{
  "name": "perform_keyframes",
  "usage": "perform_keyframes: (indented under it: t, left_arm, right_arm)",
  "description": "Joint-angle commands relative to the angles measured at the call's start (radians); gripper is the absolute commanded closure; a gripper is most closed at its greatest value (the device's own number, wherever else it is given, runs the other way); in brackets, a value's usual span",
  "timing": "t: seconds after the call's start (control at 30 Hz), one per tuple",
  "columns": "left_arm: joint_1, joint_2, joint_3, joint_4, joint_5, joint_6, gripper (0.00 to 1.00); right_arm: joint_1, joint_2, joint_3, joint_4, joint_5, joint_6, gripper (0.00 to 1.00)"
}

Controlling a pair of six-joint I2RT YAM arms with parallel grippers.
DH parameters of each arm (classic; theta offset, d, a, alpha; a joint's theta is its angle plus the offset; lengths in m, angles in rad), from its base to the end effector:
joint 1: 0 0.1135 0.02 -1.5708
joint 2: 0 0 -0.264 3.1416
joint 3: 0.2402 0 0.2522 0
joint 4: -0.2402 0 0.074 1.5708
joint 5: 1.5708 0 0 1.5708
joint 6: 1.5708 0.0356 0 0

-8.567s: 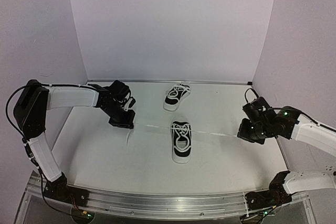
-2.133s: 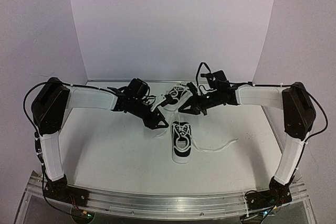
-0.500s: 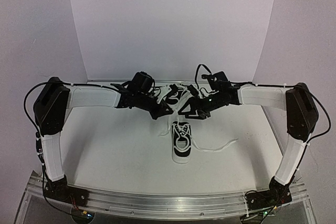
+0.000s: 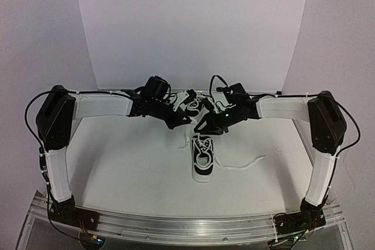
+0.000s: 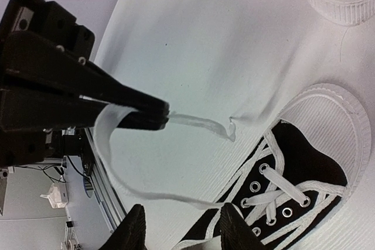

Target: Tie the shoes

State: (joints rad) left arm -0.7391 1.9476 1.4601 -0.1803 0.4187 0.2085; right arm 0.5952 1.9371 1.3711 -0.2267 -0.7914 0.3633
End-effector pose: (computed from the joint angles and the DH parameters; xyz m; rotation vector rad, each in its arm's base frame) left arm 0.3194 -0.3107 0.2313 1.2416 1.9097 -0.7527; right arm 0.3361 0.2581 0.2087 -0.7025 2.3930 1.3758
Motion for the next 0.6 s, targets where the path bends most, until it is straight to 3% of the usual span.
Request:
perform_keyframes:
  t: [0.0,0.17,0.57]
  left_arm:
    - [0.002,-0.061,0.034,0.004,0.014,-0.003,1.00]
    - [0.009,-0.070,0.016,0.002,0.008,-0.002,1.00]
    - [-0.019,-0.032,-0.078,-0.050,0.055,0.043,1.00]
  right_arm:
    - [0.010,0.035,0.060,0.032,0.026,-0.012,0.68]
    - [0.013,0.030,0.056,0.033,0.018,0.003,0.98]
    - [-0.021,-0.127,-0.056,0.033,0.061,0.039,1.00]
